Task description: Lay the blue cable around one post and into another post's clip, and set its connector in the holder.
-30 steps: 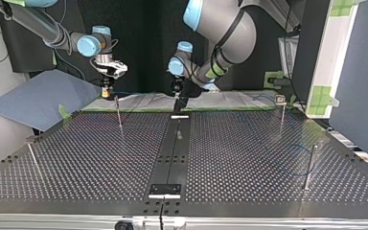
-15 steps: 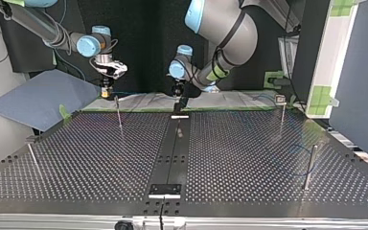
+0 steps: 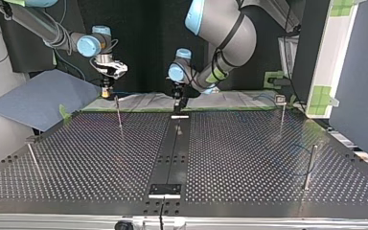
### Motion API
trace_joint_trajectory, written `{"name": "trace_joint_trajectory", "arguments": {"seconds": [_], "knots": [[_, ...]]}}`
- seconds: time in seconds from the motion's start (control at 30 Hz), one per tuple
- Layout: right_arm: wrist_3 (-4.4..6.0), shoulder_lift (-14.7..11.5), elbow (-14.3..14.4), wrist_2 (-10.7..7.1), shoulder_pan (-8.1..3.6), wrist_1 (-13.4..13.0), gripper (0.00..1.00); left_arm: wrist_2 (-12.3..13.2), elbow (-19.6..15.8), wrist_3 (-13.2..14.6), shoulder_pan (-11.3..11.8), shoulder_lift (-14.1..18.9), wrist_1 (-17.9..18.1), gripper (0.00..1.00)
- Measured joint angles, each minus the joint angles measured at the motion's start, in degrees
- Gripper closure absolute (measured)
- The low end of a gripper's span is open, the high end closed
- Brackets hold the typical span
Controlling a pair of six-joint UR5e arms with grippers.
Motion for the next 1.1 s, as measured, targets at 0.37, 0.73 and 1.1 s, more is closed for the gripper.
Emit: {"name": "trace_joint_trajectory", "arguments": {"seconds": [0.37,0.73,1.1], "knots": [[-0.01,0.0,0.0,0.09,-0.37,0.0,0.75,-0.2,0.4,3.0,0.2,0.0,-0.7,0.71],[-0.18,-0.1,0.0,0.23,-0.49,0.3,0.75,0.9,0.3,3.1,0.3,0.0,-0.6,1.0],[-0.25,-0.1,0.0,0.26,-0.54,0.3,0.75,1.2,0.3,3.1,0.3,0.0,-0.7,1.0]]}}
